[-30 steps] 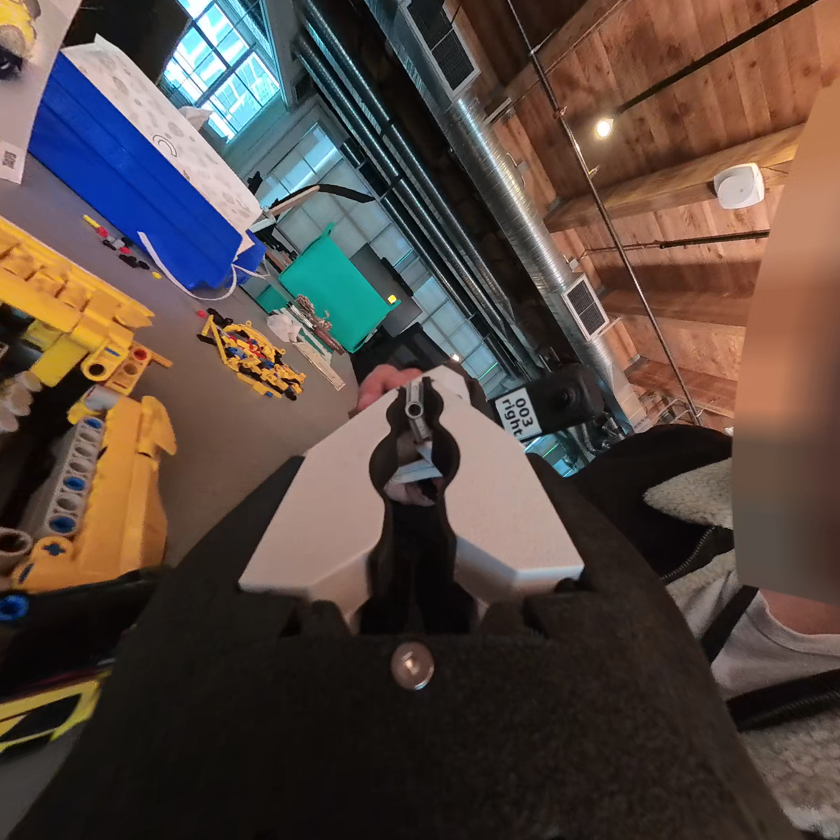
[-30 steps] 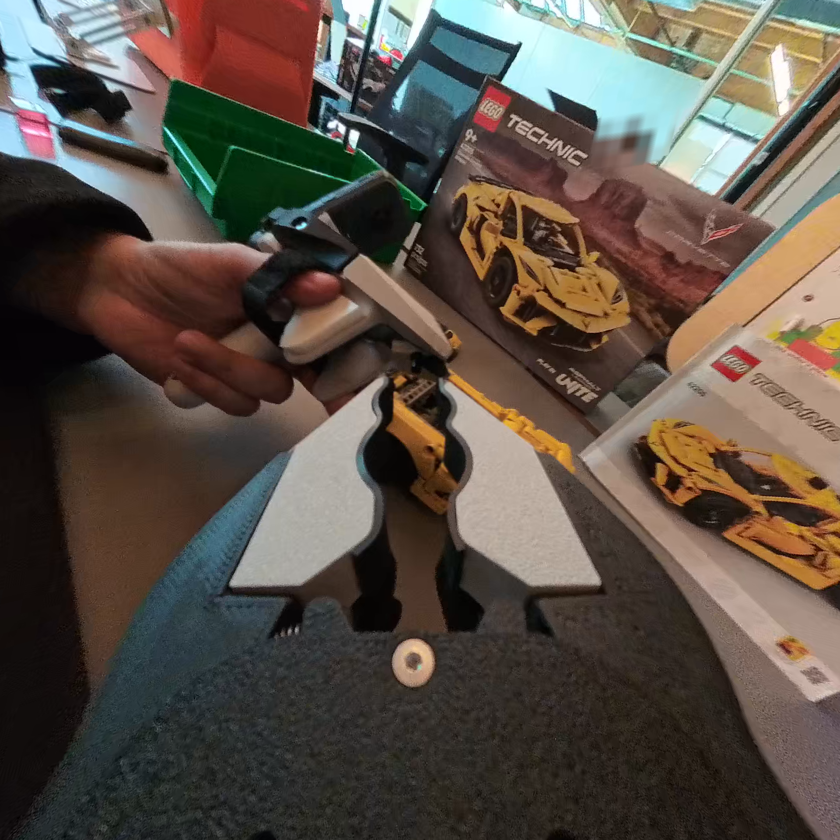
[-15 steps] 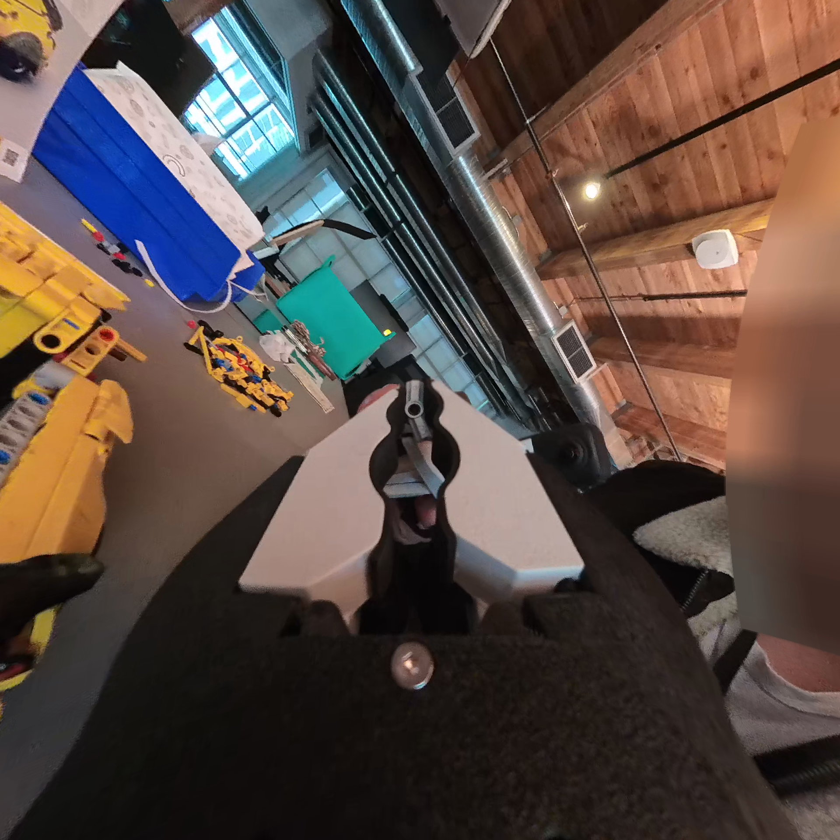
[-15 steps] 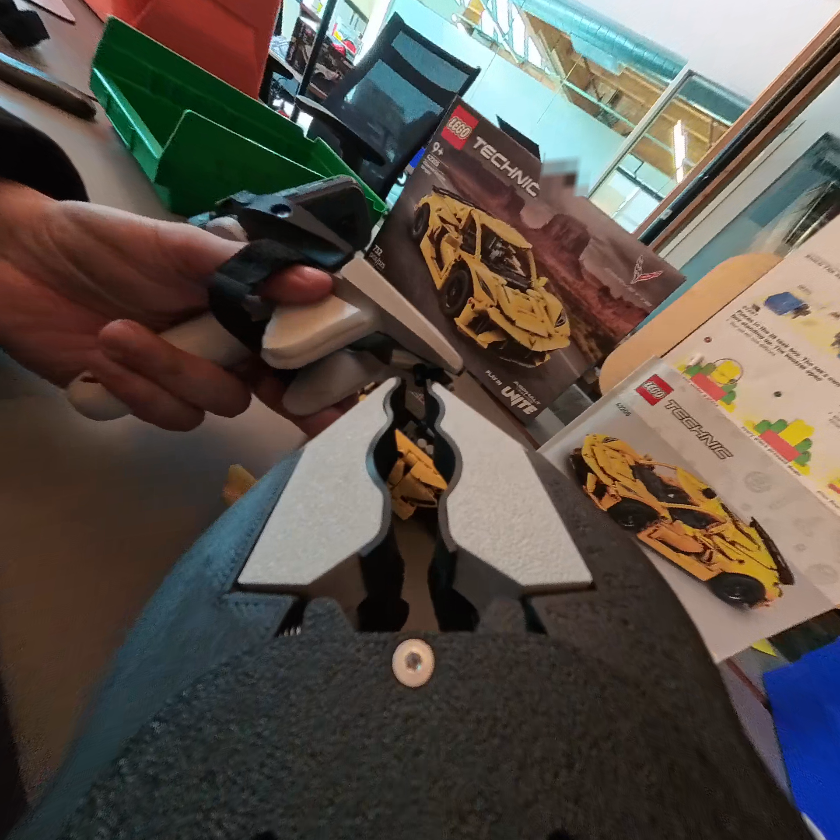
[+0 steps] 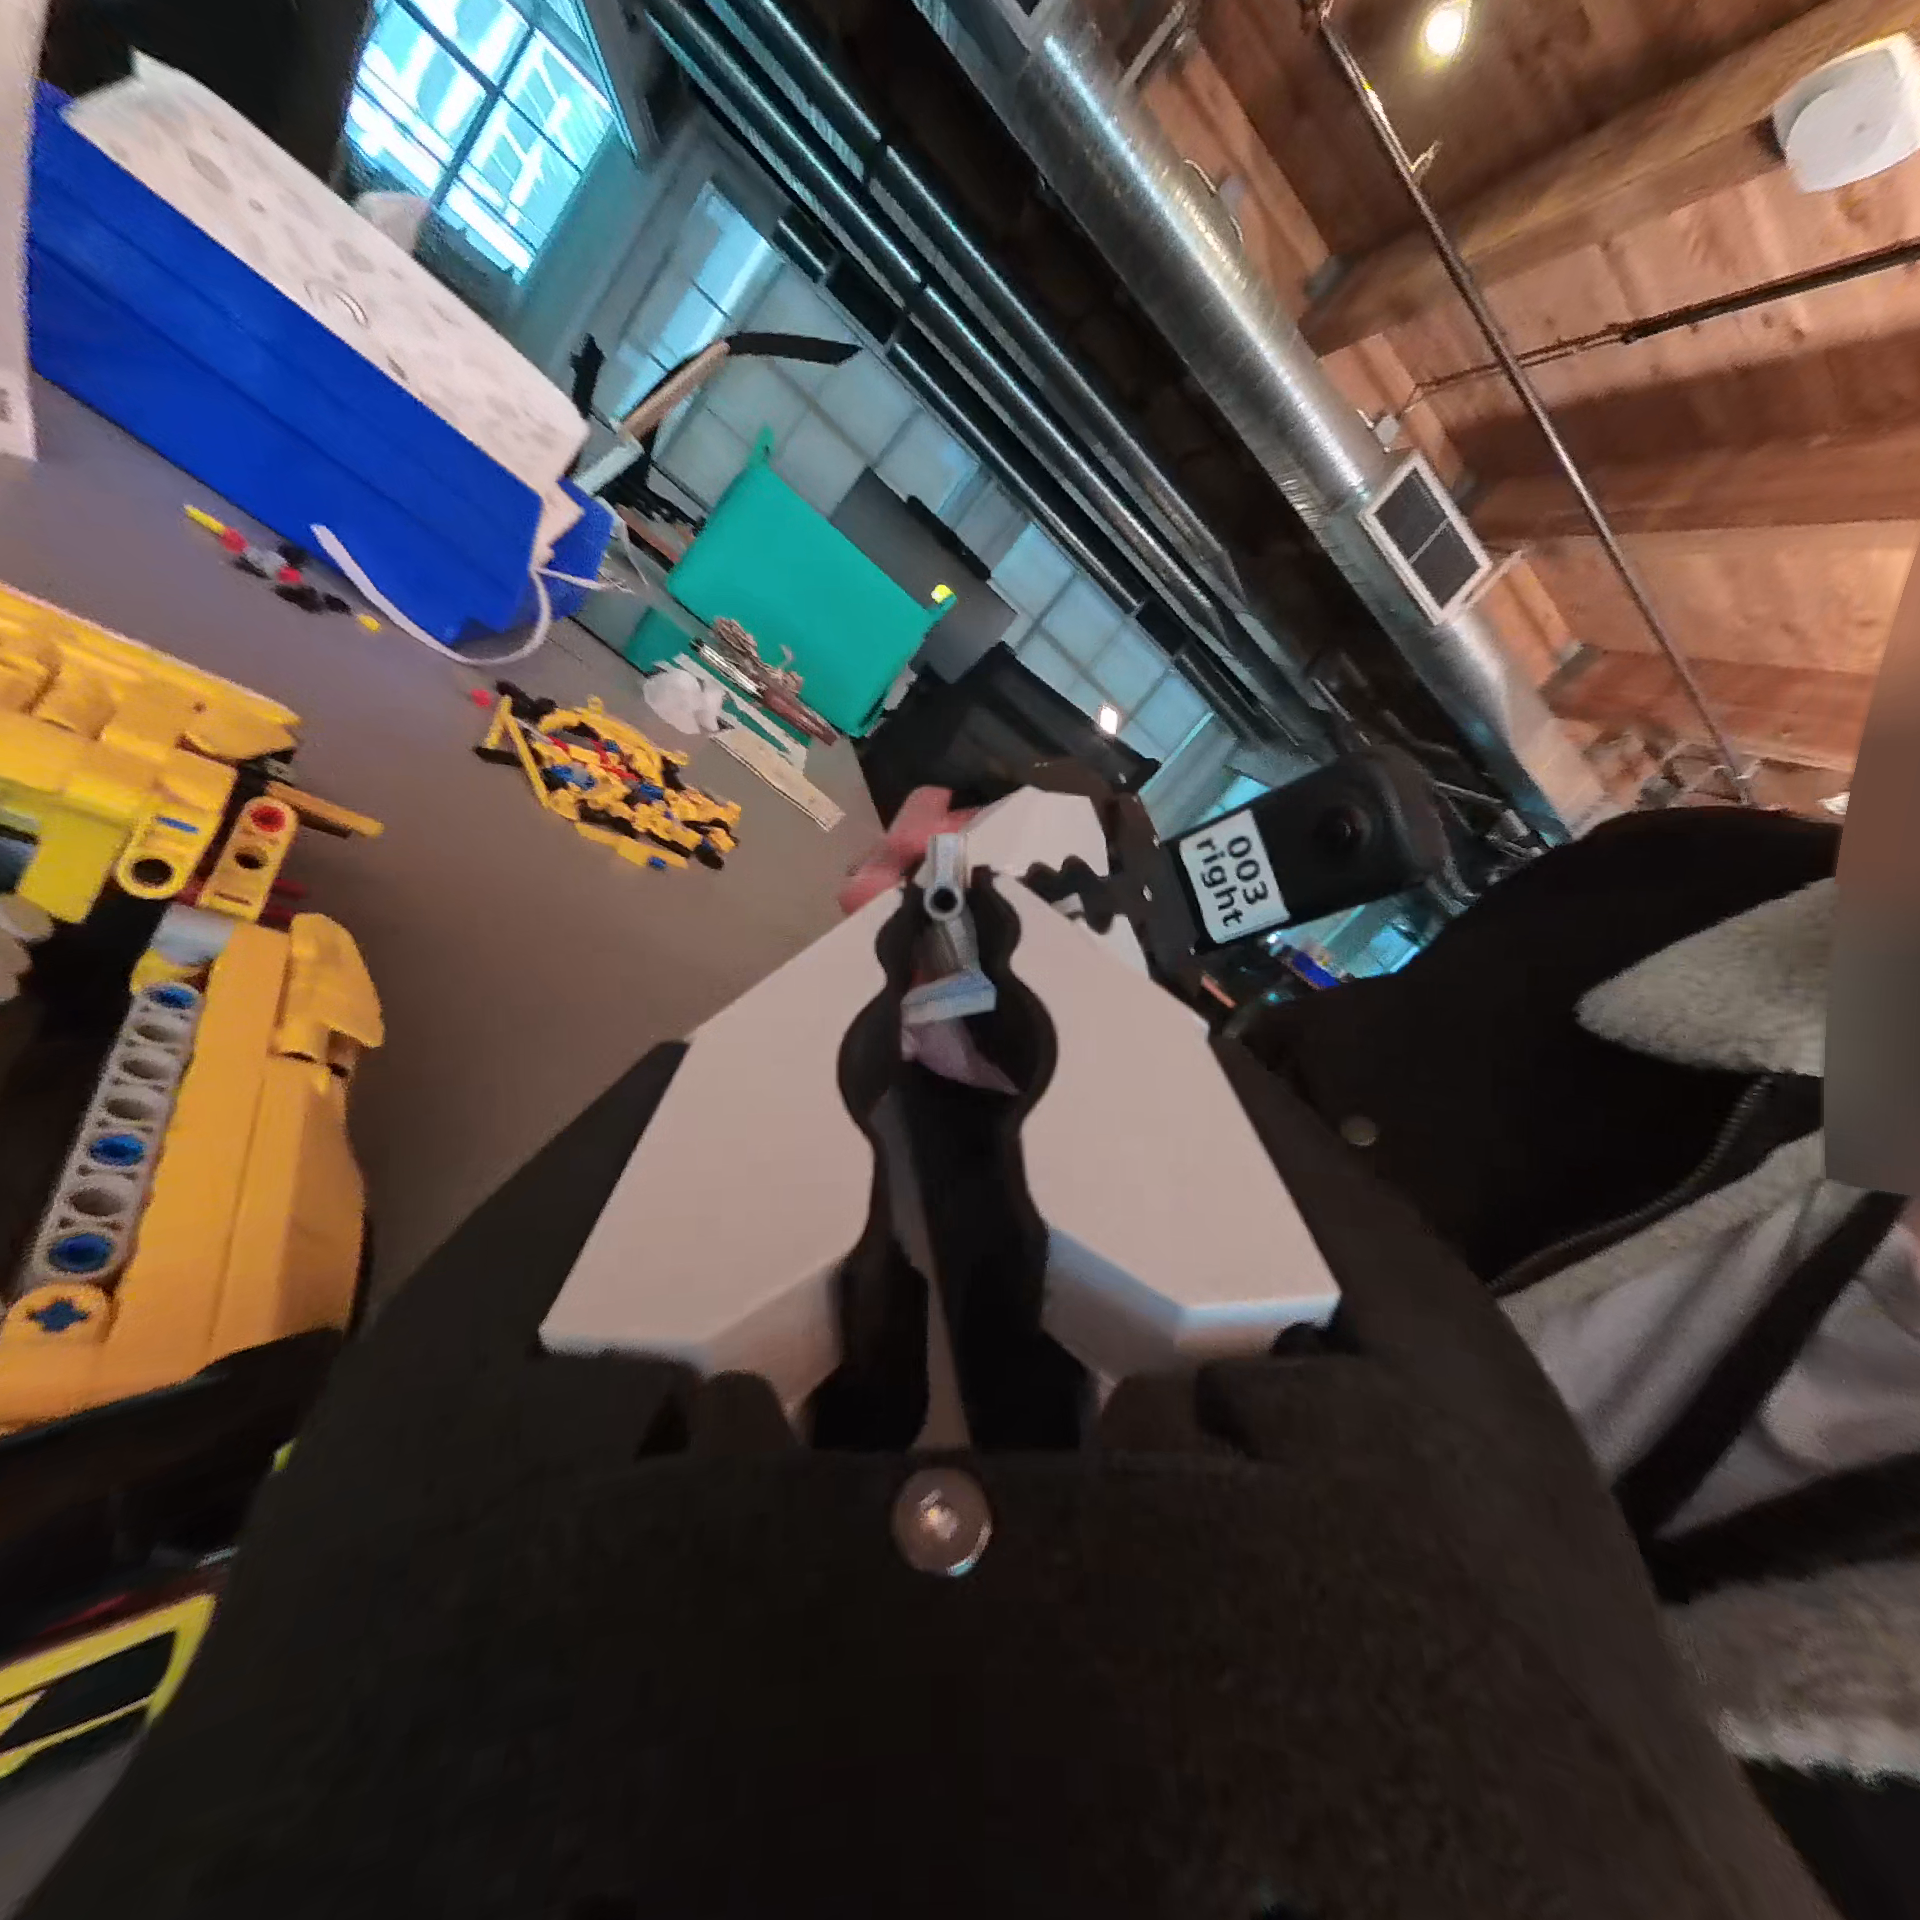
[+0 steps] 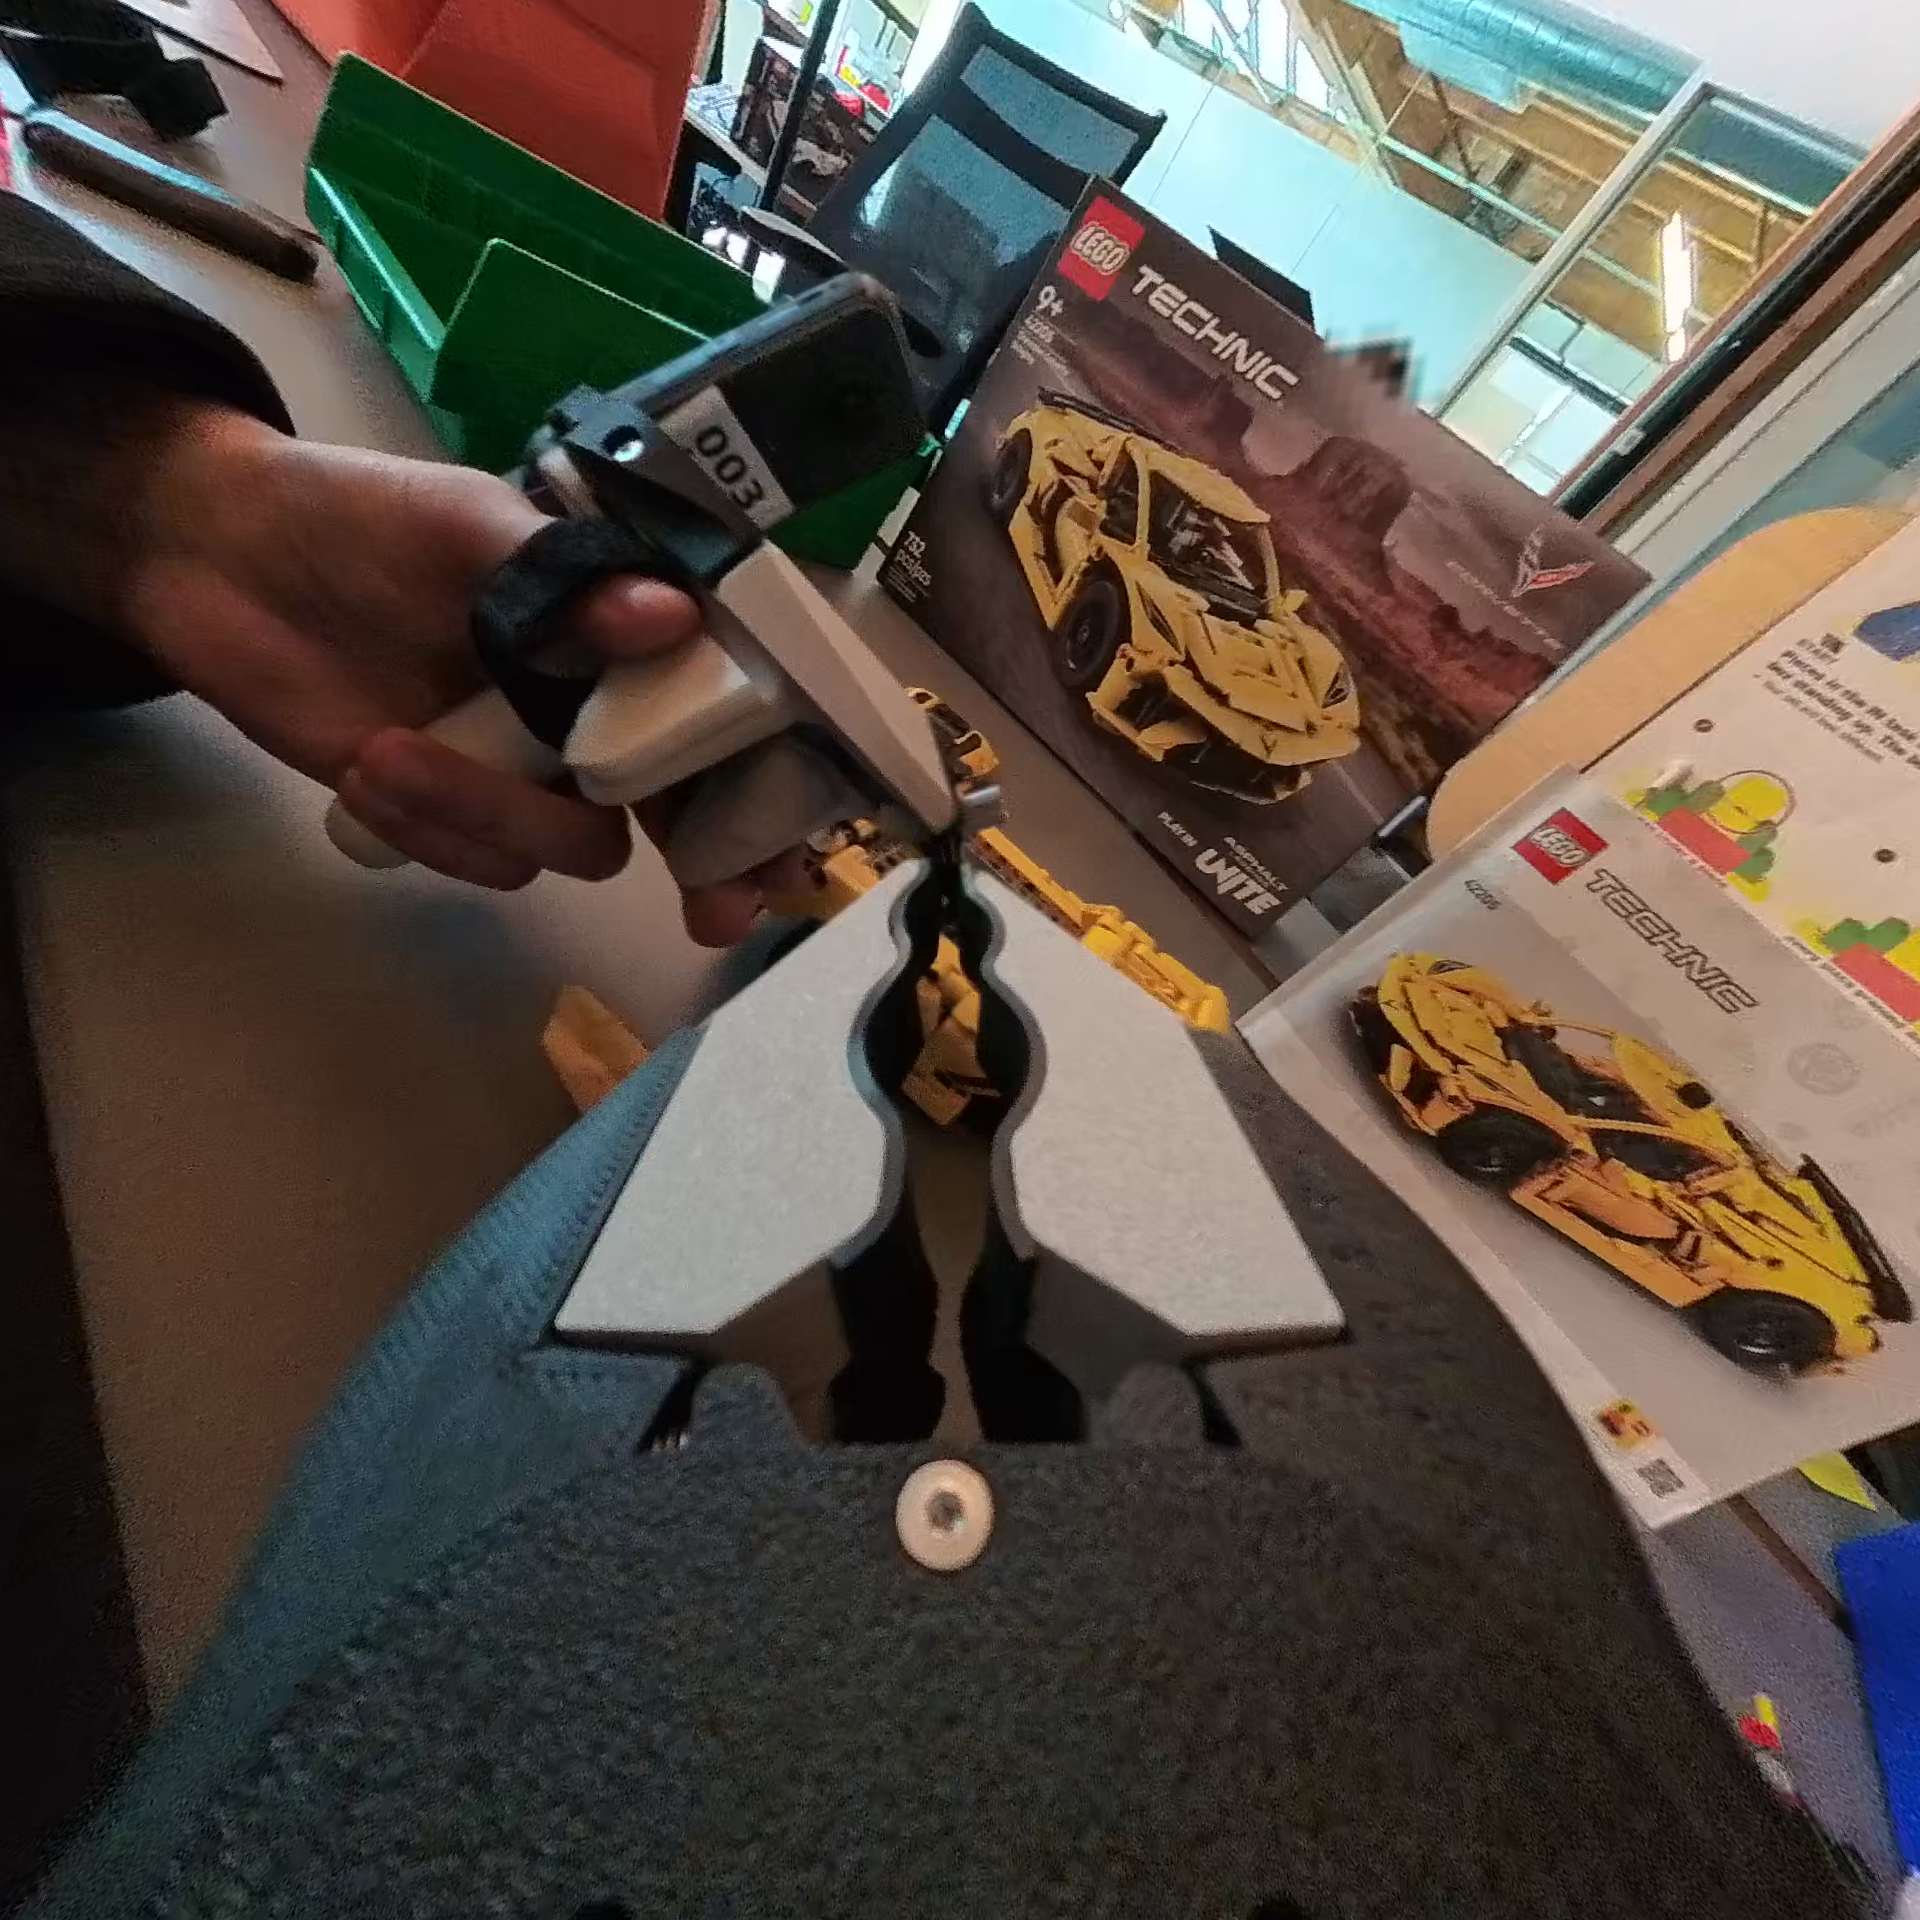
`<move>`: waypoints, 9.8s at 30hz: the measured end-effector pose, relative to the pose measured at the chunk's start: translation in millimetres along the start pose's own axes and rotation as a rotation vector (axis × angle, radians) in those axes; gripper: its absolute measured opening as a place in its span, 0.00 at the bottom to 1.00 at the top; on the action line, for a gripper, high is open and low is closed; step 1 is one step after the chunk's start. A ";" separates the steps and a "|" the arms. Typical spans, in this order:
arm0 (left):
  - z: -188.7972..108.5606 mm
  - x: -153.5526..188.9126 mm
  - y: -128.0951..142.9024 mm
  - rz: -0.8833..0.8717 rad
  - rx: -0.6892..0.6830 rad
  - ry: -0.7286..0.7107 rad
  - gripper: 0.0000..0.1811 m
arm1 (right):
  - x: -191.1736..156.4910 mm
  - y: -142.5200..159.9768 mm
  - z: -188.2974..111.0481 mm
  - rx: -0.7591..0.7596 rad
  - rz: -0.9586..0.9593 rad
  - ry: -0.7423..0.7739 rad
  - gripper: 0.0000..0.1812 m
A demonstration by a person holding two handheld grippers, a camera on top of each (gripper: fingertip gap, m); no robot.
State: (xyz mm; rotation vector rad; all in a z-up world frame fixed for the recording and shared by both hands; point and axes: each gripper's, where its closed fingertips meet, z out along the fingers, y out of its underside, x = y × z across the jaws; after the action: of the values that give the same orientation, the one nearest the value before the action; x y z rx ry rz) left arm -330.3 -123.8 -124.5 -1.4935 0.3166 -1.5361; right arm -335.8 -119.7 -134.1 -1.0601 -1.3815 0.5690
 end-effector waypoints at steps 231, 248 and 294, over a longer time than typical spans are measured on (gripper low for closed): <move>-24.4 -38.0 83.6 0.728 -0.470 -0.722 0.09 | -19.1 33.5 -22.0 0.017 0.647 -0.484 0.10; -35.9 -53.1 48.2 0.818 -0.331 -0.950 0.09 | -18.5 11.4 -34.2 0.127 0.602 -0.417 0.17; -23.0 -40.5 52.2 0.886 -0.341 -0.887 0.09 | -29.7 28.6 -25.7 0.018 0.586 -0.439 0.15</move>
State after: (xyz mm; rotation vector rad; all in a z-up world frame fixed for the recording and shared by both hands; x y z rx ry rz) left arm -335.5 -130.5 -194.0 -1.7816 0.6053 -0.0776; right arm -309.0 -138.7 -169.8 -1.3876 -1.4234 1.3017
